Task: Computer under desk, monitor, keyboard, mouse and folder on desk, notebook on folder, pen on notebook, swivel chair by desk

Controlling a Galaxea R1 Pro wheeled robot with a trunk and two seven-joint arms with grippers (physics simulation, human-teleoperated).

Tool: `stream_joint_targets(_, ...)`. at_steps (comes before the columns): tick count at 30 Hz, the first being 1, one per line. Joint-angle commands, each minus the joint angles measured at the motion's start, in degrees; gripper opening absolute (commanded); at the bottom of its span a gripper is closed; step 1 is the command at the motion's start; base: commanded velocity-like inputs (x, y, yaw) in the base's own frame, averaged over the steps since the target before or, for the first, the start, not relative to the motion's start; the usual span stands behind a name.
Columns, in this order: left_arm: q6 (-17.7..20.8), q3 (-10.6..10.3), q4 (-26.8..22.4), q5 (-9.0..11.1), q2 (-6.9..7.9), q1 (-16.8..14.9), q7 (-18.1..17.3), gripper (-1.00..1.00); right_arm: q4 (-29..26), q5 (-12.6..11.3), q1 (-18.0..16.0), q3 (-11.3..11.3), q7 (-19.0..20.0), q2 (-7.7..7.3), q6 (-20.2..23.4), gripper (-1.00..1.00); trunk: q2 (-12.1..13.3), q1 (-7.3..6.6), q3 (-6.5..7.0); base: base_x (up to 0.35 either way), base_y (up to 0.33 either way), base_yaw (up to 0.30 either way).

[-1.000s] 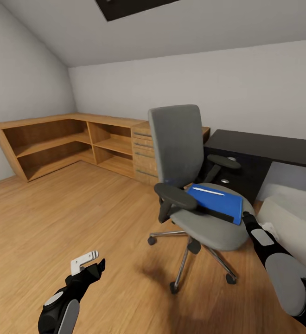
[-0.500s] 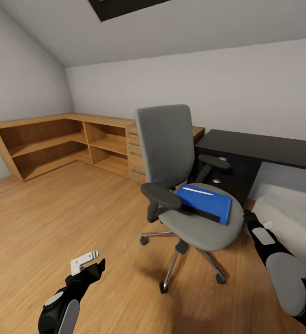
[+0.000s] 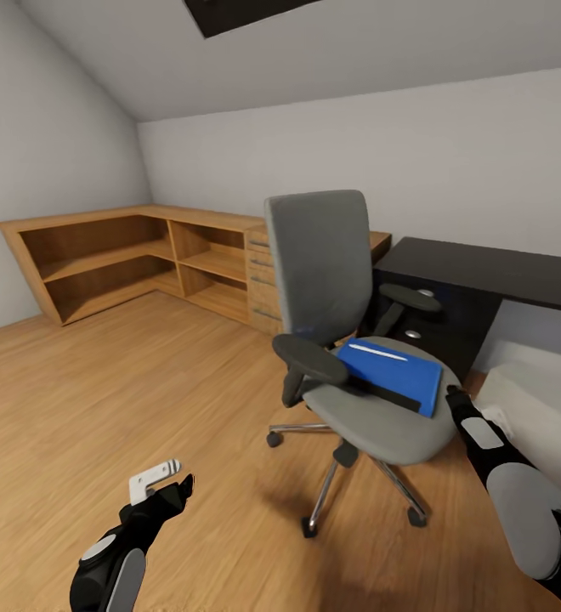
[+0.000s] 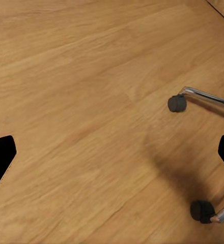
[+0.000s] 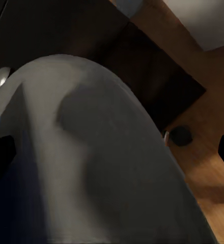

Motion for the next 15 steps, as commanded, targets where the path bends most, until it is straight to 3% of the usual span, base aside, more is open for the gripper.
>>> stream_joint_targets(1, 0.2, 0.0, -0.1, 0.6, -0.03, 0.0, 0.4, 1.00, 0.0, -0.6, 0.0, 0.2, -0.1, -0.01, -0.2, 1.00, 0.0, -0.01, -0.07, 0.000, 0.000, 0.240)
stream_joint_targets(15, 0.2, 0.0, -0.1, 0.6, -0.03, 0.0, 0.4, 1.00, 0.0, -0.6, 0.0, 0.2, -0.1, 0.00, -0.2, 1.00, 0.0, -0.01, -0.12, 0.000, 0.000, 0.264)
